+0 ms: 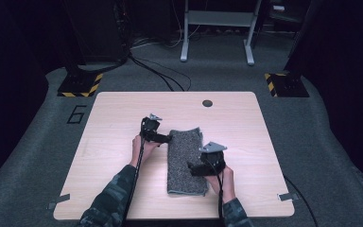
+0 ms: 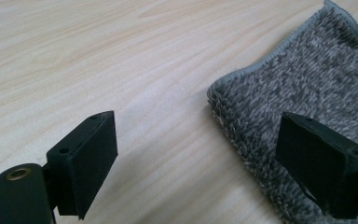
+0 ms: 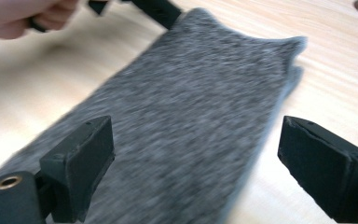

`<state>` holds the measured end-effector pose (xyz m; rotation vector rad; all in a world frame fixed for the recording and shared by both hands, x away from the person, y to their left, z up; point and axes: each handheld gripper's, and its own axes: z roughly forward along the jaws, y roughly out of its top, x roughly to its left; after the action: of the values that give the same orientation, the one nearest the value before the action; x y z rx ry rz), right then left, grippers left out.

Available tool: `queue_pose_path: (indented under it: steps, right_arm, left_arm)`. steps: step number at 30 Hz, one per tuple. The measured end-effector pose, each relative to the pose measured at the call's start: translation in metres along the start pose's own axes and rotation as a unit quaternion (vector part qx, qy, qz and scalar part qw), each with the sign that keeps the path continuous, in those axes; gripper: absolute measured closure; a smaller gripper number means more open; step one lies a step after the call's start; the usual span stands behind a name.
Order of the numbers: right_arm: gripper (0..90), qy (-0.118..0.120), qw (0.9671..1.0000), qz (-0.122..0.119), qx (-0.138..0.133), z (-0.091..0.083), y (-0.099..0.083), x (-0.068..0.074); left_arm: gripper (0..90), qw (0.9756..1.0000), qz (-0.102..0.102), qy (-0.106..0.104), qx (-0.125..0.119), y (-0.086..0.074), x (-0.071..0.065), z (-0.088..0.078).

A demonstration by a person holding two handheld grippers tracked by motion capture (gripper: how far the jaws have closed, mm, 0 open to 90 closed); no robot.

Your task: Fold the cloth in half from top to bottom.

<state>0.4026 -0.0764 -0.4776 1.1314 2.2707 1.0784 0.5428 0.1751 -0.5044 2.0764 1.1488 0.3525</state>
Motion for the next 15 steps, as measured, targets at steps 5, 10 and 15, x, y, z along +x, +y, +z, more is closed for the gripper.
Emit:
queue_pose_path:
  steps: [5,10,15]
  right_arm:
    - [12.6,-0.012,0.9997,0.016,0.013,0.021,0.019,-0.031]
    - [14.3,-0.011,0.9982,0.049,0.032,0.043,0.029,-0.056]
    - [19.3,-0.017,0.9962,0.069,0.049,0.060,0.038,-0.073]
  left_arm:
    - [14.3,0.9999,0.000,-0.003,0.012,0.004,0.003,0.004]
    - [15.2,0.9998,-0.005,-0.002,0.017,0.007,0.005,0.010]
    - [16.3,0.9998,0.002,0.002,0.019,0.009,0.003,0.012]
